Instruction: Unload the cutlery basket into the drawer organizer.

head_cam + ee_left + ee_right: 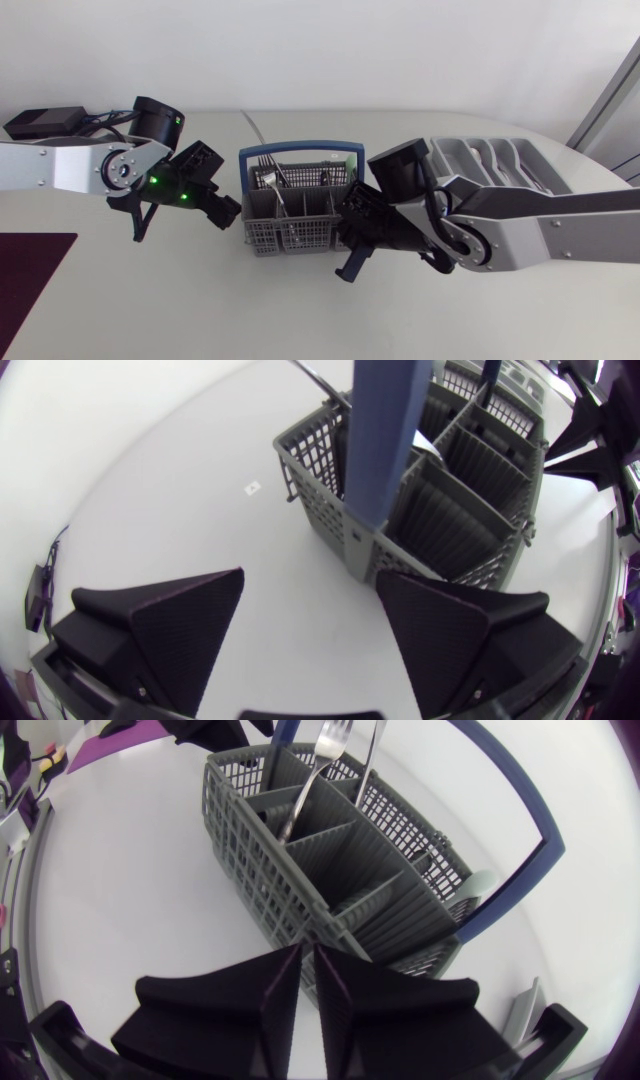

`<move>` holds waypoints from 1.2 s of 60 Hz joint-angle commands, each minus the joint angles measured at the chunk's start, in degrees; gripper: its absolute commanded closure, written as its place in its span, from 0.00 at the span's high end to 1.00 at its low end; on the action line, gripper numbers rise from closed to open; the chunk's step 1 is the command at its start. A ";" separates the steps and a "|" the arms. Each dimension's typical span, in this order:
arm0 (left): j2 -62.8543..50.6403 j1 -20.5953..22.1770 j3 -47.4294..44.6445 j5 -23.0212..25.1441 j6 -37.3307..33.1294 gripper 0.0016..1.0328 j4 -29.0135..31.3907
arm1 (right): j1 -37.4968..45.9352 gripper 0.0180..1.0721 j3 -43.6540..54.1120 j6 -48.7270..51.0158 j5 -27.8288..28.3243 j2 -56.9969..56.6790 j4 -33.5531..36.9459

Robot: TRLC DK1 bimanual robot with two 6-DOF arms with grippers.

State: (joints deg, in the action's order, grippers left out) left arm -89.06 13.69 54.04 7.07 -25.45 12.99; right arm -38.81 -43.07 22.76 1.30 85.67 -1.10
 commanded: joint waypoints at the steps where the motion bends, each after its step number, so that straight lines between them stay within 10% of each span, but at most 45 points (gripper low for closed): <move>1: -0.86 0.46 1.24 -0.22 1.37 0.89 0.19 | -0.04 0.16 0.00 0.44 0.28 -2.79 1.02; 16: 4.42 -3.15 -2.80 -0.04 0.84 0.89 -0.43 | -4.70 0.46 -8.70 -7.21 0.11 -4.63 9.28; 72: 10.92 -2.53 -14.75 9.01 -4.34 0.91 -11.06 | -10.76 0.46 -29.26 -17.14 -9.91 18.83 6.73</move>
State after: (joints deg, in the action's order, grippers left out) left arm -77.52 11.05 40.80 15.07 -28.58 2.42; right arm -48.75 -70.52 7.18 -7.38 102.56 6.85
